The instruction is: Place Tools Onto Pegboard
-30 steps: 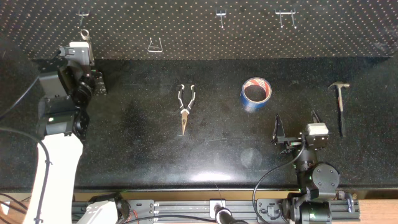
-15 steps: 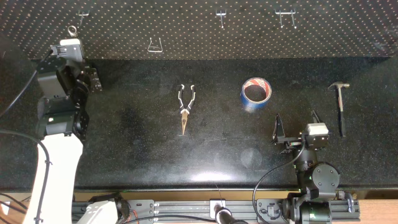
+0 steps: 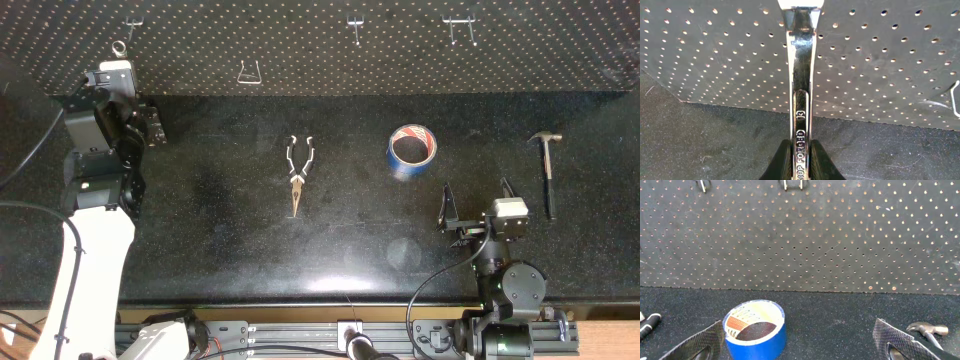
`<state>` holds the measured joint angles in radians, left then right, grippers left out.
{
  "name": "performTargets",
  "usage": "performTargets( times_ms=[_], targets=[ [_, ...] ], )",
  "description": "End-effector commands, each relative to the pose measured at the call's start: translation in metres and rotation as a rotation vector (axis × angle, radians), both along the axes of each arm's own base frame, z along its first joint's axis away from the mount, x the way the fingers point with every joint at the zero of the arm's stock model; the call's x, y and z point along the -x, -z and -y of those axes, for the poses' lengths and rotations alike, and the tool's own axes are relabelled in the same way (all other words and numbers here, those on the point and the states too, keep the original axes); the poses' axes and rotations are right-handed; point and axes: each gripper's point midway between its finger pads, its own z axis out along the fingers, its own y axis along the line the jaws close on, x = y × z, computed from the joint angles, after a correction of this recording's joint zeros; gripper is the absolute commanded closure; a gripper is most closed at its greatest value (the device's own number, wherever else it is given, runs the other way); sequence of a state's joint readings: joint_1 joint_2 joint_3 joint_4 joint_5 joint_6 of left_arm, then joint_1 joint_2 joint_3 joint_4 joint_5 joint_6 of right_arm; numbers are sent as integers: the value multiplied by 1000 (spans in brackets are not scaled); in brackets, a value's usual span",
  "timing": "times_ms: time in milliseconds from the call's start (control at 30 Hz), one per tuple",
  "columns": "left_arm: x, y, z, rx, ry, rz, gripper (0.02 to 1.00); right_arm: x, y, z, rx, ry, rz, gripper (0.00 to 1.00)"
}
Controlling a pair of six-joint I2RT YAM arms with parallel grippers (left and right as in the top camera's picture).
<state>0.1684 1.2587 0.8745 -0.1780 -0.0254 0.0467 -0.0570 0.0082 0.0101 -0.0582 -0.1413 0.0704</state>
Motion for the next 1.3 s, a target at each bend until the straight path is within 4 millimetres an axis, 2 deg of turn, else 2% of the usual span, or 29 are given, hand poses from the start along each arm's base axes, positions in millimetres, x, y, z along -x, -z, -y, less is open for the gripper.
performTargets(
  times_ms=[33,167,567,933,1067,1300],
  targets=[
    [-9,-16,8,19,30,43,989,0,1,-3,-12,-14,2,25],
    [-11,-11,14,13,48,26,989,0,1,-3,-12,-14,2,25],
    [-9,-7,5,-9,8,10,989,0,1,-3,-12,-14,2,25],
    [-9,-17,21,38,75,44,989,0,1,-3,-12,-14,2,27],
    [-7,-27,26,33,87,70,989,0,1,-3,-12,-14,2,25],
    [-5,-31,18,11,48,75,989,0,1,-3,-12,-14,2,25]
  ],
)
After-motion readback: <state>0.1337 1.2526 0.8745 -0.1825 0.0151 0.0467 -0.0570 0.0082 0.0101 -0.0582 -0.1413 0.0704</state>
